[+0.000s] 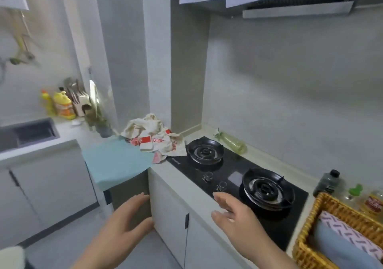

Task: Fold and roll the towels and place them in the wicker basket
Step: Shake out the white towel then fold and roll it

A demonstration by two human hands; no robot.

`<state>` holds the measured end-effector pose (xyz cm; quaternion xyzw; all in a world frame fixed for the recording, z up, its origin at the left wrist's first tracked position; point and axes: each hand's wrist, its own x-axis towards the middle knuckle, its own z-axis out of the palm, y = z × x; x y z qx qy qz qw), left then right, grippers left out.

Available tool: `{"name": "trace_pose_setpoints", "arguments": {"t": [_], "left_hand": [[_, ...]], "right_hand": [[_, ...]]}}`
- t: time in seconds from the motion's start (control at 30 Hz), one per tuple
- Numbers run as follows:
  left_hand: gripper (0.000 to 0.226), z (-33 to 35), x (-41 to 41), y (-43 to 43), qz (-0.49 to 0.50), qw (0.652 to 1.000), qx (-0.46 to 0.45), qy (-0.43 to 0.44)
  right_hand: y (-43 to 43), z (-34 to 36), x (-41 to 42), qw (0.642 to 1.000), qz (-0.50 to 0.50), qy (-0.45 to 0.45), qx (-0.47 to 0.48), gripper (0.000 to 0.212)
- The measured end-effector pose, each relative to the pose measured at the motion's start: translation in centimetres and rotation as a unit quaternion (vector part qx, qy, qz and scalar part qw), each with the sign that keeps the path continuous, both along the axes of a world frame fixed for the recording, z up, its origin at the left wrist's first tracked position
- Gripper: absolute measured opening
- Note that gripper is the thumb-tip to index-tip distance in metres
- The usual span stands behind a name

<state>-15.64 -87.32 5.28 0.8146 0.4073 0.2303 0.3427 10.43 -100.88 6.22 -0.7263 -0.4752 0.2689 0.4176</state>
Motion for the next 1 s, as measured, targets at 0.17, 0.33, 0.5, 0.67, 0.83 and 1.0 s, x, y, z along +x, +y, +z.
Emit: {"name": "trace_pose_setpoints", "arguments": {"t": [0.17, 0.33, 0.5, 0.67, 0.83, 1.0], "left_hand": [[0.039, 0.7, -6.8, 0.6, 0.042, 0.999, 0.002, -0.028], [0.036, 1.6, -10.8, 1.4, 0.066, 0.995, -0.007, -0.073], [0.032, 1.1, -12.6, 2.9, 0.072, 0.994, -0.013, -0.075], [0.034, 0.2, -13.3, 7.2, 0.090, 0.993, -0.023, -0.076], [0.056, -1.7, -12.8, 14.6, 0.096, 0.992, -0.036, -0.070], [0.070, -3.1, -10.9, 23.6, 0.101, 0.993, -0.045, -0.040]], "right_hand": [[3.1, 1.8, -6.6, 0.999, 0.025, -0.018, 0.014, 0.037], [5.8, 3.1, -11.4, 0.997, 0.060, -0.037, 0.030, 0.038], [8.8, 2.9, -13.5, 0.995, 0.086, -0.050, 0.021, 0.039], [14.0, 1.5, -13.9, 0.996, 0.086, -0.026, 0.009, 0.039], [21.8, -0.4, -13.2, 0.995, 0.096, 0.005, 0.010, 0.035], [30.9, -2.9, -11.2, 0.996, 0.077, 0.042, -0.001, 0.035]]}}
